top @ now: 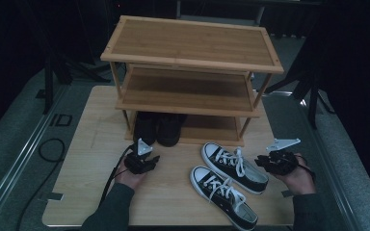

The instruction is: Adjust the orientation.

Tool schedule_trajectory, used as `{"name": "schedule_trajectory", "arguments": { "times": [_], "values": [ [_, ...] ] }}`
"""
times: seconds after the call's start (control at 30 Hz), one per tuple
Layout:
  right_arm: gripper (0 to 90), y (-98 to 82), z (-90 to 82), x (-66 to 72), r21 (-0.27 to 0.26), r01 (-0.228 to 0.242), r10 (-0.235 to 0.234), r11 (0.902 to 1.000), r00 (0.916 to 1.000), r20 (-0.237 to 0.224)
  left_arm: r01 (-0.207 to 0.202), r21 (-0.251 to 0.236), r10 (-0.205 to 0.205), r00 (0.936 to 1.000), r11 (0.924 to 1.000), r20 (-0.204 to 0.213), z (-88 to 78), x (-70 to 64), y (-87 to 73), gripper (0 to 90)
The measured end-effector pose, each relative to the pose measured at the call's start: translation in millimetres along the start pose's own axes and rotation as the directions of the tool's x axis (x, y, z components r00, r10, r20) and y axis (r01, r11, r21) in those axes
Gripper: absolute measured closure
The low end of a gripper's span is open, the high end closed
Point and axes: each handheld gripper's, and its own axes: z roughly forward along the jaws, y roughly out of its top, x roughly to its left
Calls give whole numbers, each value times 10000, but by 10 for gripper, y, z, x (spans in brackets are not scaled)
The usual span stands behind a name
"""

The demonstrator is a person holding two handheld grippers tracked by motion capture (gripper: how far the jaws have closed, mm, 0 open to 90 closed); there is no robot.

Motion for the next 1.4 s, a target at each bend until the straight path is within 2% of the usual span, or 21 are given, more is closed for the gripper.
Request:
{"name": "schedule_trajectory", "arguments": {
  "times": [0.13, 0.4, 0.6, 0.77, 0.97, 1.13, 1.27, 1.4],
  "values": [
    [768, 63, -49, 75, 227, 244, -242, 9994, 9996, -115, 74, 4, -74, 10000, 10000, 48, 1, 6, 0, 565],
    [741, 181, -59, 203, 611, 1102, -1083, 9920, 9935, -340, 144, 34, -145, 9998, 9999, 102, 2, 18, 0, 561],
    [711, 233, 79, 251, 1323, 1550, -1529, 9790, 9879, -263, 214, 42, -215, 9997, 9998, 139, 4, 27, 0, 558],
    [713, 275, 212, 238, 1547, 1630, -1592, 9744, 9866, -369, 212, 52, -212, 9997, 9998, 140, 3, 28, 0, 556],
    [693, 346, 337, 263, 1811, 1982, -1912, 9633, 9800, -558, 221, 43, -221, 9997, 9997, 140, 4, 28, 0, 557],
    [767, 390, 401, 262, 1883, 2206, -2086, 9570, 9746, -815, 223, 46, -224, 9996, 9997, 144, 3, 28, 0, 556],
    [812, 400, 431, 259, 2051, 2444, -2338, 9477, 9694, -747, 228, 44, -229, 9996, 9997, 145, 4, 29, 0, 556],
    [868, 402, 438, 249, 2006, 2629, -2517, 9437, 9645, -798, 232, 41, -233, 9996, 9997, 149, 4, 29, 0, 557]
  ]
}}
